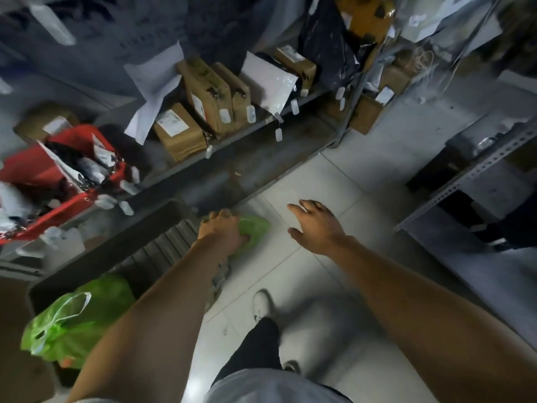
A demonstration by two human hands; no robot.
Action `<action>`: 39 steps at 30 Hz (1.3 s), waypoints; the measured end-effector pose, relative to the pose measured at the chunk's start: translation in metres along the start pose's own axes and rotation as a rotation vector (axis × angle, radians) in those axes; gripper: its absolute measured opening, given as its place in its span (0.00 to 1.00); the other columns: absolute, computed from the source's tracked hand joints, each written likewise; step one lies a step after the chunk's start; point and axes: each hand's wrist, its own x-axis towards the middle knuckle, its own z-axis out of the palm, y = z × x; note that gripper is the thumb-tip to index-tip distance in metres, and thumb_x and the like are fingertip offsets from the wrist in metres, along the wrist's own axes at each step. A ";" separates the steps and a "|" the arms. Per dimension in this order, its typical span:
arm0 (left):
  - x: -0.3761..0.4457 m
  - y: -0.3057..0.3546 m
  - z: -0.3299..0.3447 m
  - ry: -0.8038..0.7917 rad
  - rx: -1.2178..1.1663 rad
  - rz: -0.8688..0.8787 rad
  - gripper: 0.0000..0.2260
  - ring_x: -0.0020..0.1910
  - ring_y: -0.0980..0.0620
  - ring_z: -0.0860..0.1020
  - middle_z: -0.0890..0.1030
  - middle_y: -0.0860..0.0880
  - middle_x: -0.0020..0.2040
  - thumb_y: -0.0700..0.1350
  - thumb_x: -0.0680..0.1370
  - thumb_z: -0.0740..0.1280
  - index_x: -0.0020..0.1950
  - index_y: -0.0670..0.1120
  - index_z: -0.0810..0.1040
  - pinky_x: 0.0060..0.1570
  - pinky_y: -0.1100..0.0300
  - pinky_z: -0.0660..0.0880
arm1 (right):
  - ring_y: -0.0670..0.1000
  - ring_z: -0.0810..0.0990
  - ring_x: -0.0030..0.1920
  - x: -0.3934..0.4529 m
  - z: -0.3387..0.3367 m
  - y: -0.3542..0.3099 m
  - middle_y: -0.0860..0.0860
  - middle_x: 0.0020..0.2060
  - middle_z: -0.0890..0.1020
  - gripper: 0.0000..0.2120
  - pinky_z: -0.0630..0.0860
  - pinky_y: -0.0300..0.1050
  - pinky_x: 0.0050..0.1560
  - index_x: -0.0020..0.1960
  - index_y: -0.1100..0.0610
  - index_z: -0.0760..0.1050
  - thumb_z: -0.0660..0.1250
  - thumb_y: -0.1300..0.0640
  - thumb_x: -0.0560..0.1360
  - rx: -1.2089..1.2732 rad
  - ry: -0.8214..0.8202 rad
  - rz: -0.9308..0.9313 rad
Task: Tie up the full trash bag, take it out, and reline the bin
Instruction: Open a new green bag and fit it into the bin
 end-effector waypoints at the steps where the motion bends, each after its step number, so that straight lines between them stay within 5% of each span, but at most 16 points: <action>1: 0.013 0.001 0.000 -0.012 -0.002 0.001 0.32 0.67 0.39 0.69 0.71 0.44 0.67 0.64 0.71 0.66 0.71 0.52 0.68 0.62 0.45 0.69 | 0.58 0.62 0.73 0.011 0.000 0.004 0.56 0.73 0.65 0.30 0.62 0.54 0.72 0.77 0.52 0.58 0.61 0.45 0.78 -0.001 -0.006 -0.003; 15: 0.135 -0.003 -0.009 -0.086 -0.051 -0.052 0.35 0.69 0.39 0.67 0.67 0.44 0.72 0.66 0.70 0.64 0.74 0.56 0.63 0.65 0.44 0.68 | 0.59 0.59 0.75 0.149 0.006 0.044 0.57 0.76 0.62 0.30 0.61 0.54 0.73 0.76 0.51 0.58 0.62 0.46 0.77 0.056 -0.137 -0.042; 29: 0.220 0.041 0.008 -0.101 -0.281 -0.373 0.31 0.69 0.38 0.68 0.69 0.45 0.72 0.64 0.71 0.66 0.71 0.55 0.67 0.66 0.43 0.69 | 0.58 0.60 0.74 0.280 0.018 0.133 0.56 0.74 0.64 0.29 0.62 0.53 0.71 0.75 0.52 0.60 0.62 0.48 0.77 0.007 -0.326 -0.288; 39: 0.313 0.025 0.065 -0.038 -0.266 -0.492 0.27 0.69 0.39 0.68 0.69 0.44 0.69 0.59 0.73 0.66 0.69 0.51 0.69 0.66 0.45 0.67 | 0.59 0.60 0.74 0.376 0.110 0.134 0.57 0.74 0.65 0.30 0.60 0.53 0.72 0.75 0.53 0.61 0.62 0.46 0.76 -0.014 -0.317 -0.408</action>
